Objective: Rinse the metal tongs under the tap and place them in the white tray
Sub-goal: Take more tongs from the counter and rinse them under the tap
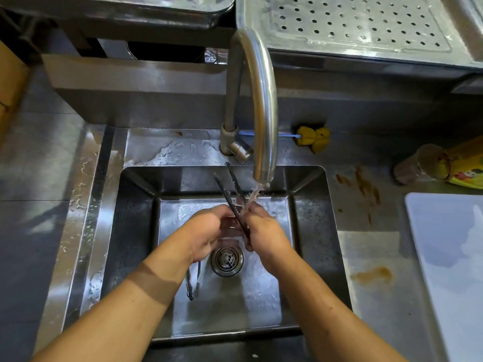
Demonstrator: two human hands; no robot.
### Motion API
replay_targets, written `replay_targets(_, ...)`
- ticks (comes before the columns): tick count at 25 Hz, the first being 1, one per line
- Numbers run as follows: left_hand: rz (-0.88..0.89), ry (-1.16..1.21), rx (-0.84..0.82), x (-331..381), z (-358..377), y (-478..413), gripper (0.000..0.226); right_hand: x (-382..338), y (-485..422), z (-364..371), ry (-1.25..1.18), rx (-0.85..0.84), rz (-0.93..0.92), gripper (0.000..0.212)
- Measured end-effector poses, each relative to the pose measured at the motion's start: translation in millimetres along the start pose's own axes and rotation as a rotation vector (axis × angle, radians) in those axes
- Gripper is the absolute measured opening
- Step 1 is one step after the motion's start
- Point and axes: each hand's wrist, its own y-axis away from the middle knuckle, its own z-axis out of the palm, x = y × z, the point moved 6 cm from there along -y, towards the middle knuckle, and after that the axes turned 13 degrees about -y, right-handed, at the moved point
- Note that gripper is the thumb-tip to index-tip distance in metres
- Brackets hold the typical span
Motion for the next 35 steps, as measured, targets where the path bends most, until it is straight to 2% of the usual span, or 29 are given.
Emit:
replay_targets(2, -0.024, 0.15, 0.06, -5, -6, -3, 0.036, 12, 9, -1, 0.18, -0.032, -0.037, 0.037)
replay_targets(3, -0.027, 0.099, 0.085, -7, -7, -4, 0.038, 18, 13, -1, 0.244, -0.046, -0.056, 0.042)
replay_targets(5, -0.044, -0.118, 0.137, -10, -6, -5, 0.037, 27, 19, 2, 0.404, -0.071, -0.112, 0.037)
replay_targets(8, -0.066, -0.237, 0.322, -8, -15, -6, 0.018, 14, 20, 12, 0.672, -0.081, -0.186, 0.027)
replay_targets(10, -0.065, -0.182, 0.381, -6, -23, -5, 0.023, -7, 11, 10, 0.63, -0.023, -0.186, 0.028)
replay_targets(13, -0.081, -0.101, 0.363, -9, -28, -1, 0.037, -28, -3, 4, 0.503, 0.063, -0.11, 0.028)
replay_targets(17, -0.088, -0.008, 0.333, -19, -20, 2, 0.044, -2, -7, 31, 0.462, -0.085, 0.114, 0.056)
replay_targets(19, -0.11, 0.048, 0.344, -28, -21, 3, 0.049, 18, -8, 40, 0.402, -0.102, 0.216, 0.065)
replay_targets(21, -0.139, -0.099, 0.351, -38, -29, 1, 0.067, 24, -9, 40, 0.414, -0.113, 0.235, 0.058)
replay_targets(22, -0.144, -0.188, 0.366, -44, -36, -1, 0.078, 24, -10, 39, 0.438, -0.119, 0.221, 0.045)
replay_targets(24, -0.186, -0.203, 0.394, -65, -53, -7, 0.09, 21, -15, 33, 0.403, -0.047, 0.203, 0.011)
replay_targets(26, -0.252, -0.308, 0.367, -90, -66, -19, 0.081, 15, -16, 25, 0.243, 0.029, 0.221, 0.019)
replay_targets(29, -0.326, -0.729, 0.288, -132, -75, -40, 0.045, 7, -15, 21, 0.035, 0.036, 0.278, 0.037)
replay_targets(30, -0.313, -0.876, 0.259, -144, -75, -45, 0.04, 5, -14, 20, 0.01, 0.025, 0.284, 0.039)
replay_targets(32, -0.349, -1.088, 0.206, -167, -75, -50, 0.038, 1, -13, 20, -0.007, 0.003, 0.268, 0.04)
replay_targets(35, -0.335, -1.288, 0.225, -187, -75, -55, 0.039, 0, -16, 17, -0.023, 0.012, 0.251, 0.04)
